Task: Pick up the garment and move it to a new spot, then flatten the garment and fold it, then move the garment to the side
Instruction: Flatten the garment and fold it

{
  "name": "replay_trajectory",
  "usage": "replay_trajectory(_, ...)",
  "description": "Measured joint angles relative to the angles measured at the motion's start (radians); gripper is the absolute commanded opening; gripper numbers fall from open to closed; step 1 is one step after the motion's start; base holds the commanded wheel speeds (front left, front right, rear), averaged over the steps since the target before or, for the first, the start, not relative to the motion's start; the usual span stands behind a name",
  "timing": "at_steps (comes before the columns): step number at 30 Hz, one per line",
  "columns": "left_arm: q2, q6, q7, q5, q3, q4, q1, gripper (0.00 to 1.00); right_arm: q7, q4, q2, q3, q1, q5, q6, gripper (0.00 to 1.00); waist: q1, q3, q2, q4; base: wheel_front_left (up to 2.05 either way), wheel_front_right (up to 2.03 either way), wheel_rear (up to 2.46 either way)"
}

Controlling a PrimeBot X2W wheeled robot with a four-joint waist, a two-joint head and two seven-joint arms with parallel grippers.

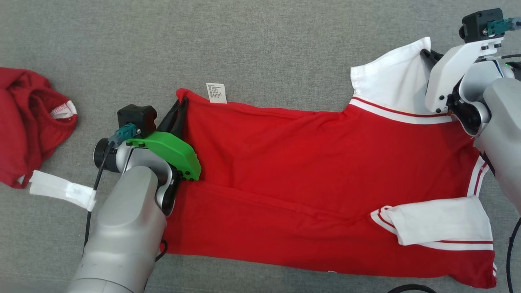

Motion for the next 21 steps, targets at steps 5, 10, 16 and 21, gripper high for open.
replay_trajectory(5,-0.001,0.001,0.000,0.010,0.030,-0.010,0.000,0.00,-0.113,0.027,-0.012,0.020,-0.001,-0.011,0.000,0.00,-0.0001,-0.009,0.0000,-0.013,0.00,0.00,0.00)
replay_trajectory(10,0.003,0.006,0.000,0.037,0.072,-0.030,0.015,0.00,-0.220,0.068,-0.004,0.030,-0.003,-0.023,0.000,0.00,-0.0001,-0.033,0.0001,-0.024,0.00,0.00,0.00)
replay_trajectory(16,0.013,0.006,0.000,0.063,0.109,-0.028,0.047,0.00,-0.311,0.075,0.020,0.054,-0.002,-0.012,0.000,0.00,-0.0001,-0.075,0.0000,-0.041,0.00,0.00,0.00)
replay_trajectory(21,0.021,0.006,0.000,0.085,0.128,-0.040,0.095,0.00,-0.354,0.038,0.031,0.086,0.040,0.038,0.000,0.00,-0.0001,-0.121,0.0001,-0.054,0.00,0.00,0.00)
